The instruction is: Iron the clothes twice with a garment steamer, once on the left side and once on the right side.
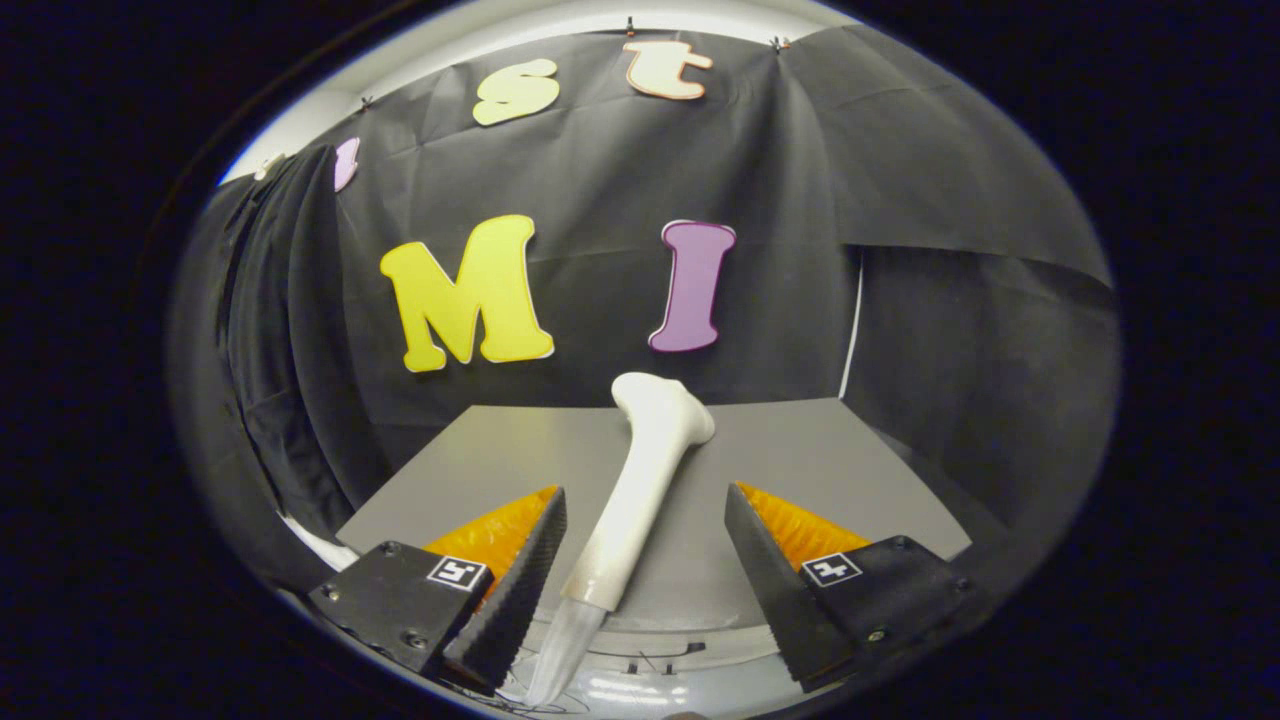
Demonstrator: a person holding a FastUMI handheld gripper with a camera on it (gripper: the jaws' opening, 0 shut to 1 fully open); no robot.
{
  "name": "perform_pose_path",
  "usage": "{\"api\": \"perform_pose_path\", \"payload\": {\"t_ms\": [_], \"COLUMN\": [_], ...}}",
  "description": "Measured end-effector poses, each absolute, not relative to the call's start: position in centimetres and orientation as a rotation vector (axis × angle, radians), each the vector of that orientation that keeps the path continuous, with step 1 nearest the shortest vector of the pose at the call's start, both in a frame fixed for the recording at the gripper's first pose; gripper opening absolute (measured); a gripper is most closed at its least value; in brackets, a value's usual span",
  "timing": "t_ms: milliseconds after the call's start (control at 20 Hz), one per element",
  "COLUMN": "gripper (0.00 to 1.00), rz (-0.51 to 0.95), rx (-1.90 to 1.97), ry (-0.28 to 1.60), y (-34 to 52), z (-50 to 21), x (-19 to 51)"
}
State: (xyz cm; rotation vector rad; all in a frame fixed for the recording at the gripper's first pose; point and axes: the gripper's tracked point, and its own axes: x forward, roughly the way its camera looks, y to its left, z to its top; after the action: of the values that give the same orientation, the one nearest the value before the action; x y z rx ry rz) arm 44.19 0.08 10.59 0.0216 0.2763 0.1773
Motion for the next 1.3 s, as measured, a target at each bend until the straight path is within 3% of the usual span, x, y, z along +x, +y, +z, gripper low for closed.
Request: {"api": "perform_pose_path", "payload": {"t_ms": [300, 700, 1050, 1300], "gripper": [0.95, 0.54, 0.4, 0.37], "rz": [0.164, 0.105, 0.122, 0.112], "rx": [0.063, 0.092, 0.124, 0.123], "ry": [0.398, 0.47, 0.441, 0.36], "y": [1.6, 1.9, 2.4, 2.7], "z": [6.9, 5.7, 6.8, 9.1], "x": [47.2, 48.3, 47.9, 46.0]}}
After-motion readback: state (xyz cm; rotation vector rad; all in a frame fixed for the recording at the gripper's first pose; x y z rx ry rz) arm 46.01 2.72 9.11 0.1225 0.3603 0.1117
